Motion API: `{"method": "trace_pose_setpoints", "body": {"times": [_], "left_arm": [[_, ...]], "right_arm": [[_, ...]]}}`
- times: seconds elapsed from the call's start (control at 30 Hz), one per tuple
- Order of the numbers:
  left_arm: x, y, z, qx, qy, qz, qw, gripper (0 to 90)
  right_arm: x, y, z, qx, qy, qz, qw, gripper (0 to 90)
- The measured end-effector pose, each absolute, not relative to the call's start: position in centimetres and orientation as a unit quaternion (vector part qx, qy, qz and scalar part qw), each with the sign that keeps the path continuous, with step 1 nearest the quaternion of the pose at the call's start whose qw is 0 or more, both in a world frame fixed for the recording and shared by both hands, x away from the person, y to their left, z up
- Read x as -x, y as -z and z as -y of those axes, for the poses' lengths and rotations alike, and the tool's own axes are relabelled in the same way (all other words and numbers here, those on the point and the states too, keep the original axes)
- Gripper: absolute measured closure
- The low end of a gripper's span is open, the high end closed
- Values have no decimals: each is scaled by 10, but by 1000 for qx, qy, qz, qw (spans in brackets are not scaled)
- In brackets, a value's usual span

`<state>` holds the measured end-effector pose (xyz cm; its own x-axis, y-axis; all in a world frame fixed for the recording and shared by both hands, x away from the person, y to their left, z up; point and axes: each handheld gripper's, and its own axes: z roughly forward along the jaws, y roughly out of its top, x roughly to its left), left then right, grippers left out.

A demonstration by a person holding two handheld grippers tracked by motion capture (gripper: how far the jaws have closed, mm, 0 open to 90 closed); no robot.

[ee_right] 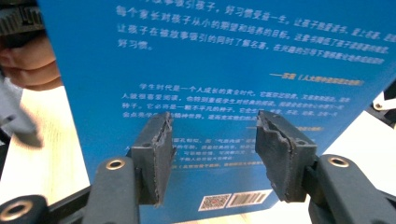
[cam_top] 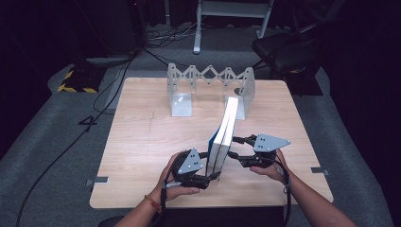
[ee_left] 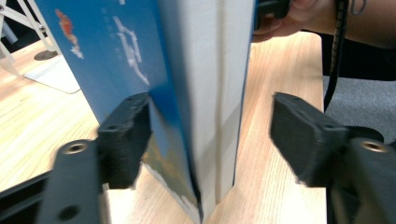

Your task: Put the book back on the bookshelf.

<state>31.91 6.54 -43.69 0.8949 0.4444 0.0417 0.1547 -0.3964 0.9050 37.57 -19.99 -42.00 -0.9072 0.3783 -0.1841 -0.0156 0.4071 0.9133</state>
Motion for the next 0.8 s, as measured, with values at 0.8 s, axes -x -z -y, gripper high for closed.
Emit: {"method": "trace_pose_setpoints", "body": {"times": [0.8], "left_arm": [[-327,444,-57,-807,-180,-261,499,482]], "right_arm": [[-400,428,202,-182,-538,-794,217,447]]}}
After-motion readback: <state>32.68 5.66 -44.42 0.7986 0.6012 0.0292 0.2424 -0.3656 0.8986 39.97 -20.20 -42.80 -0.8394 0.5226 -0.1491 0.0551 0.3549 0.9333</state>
